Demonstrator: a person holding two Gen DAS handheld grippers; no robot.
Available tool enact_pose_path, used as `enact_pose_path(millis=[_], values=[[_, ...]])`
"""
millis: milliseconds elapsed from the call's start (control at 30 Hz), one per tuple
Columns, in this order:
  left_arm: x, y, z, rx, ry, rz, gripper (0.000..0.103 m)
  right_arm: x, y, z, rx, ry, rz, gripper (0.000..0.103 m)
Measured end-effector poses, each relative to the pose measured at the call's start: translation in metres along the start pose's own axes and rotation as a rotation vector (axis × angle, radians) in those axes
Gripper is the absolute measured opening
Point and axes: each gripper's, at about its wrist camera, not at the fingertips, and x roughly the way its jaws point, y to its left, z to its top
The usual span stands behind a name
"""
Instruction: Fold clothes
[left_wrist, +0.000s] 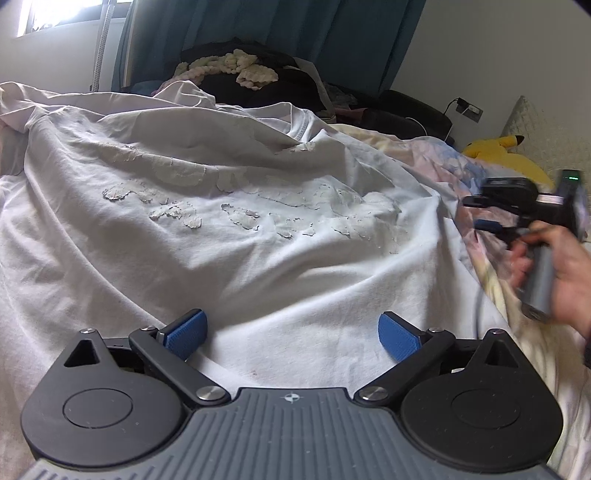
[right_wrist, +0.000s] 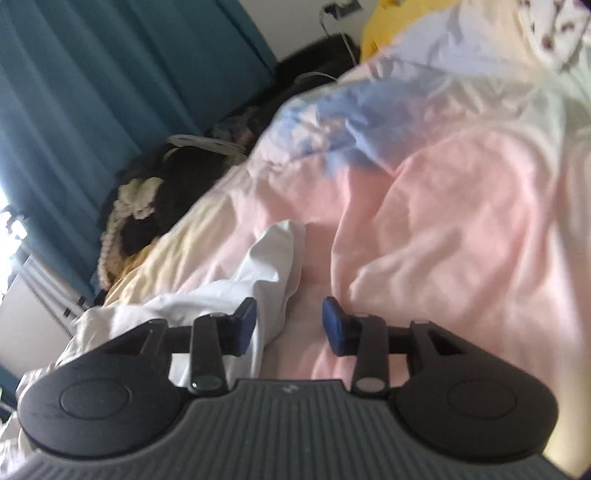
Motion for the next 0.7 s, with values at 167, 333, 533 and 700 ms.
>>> enact_pose_path(millis=[167,333,533,700], values=[[-0.003,-0.002,-0.001,0.014,-0.007,0.004,0.1,-0.085,0.016,-0.026,-0.138,0.055,0.006,0.046],[-0.016,-0.005,-0.001,0.042,-0.03,0.005,0.1,-0.18,0.02,-0.063,-0.128,0.068,0.102,0.046],[-0.049,-0.02,-0.005,0.119,-0.075,-0.065,0.099,-0.251,-0.002,-0.101,-0.038,0.044,0.138,0.046],[-0.097,-0.05,-0.025,0.279,-0.069,-0.257,0.096,-0.26,-0.02,-0.097,0.085,0.026,0.147,0.047]])
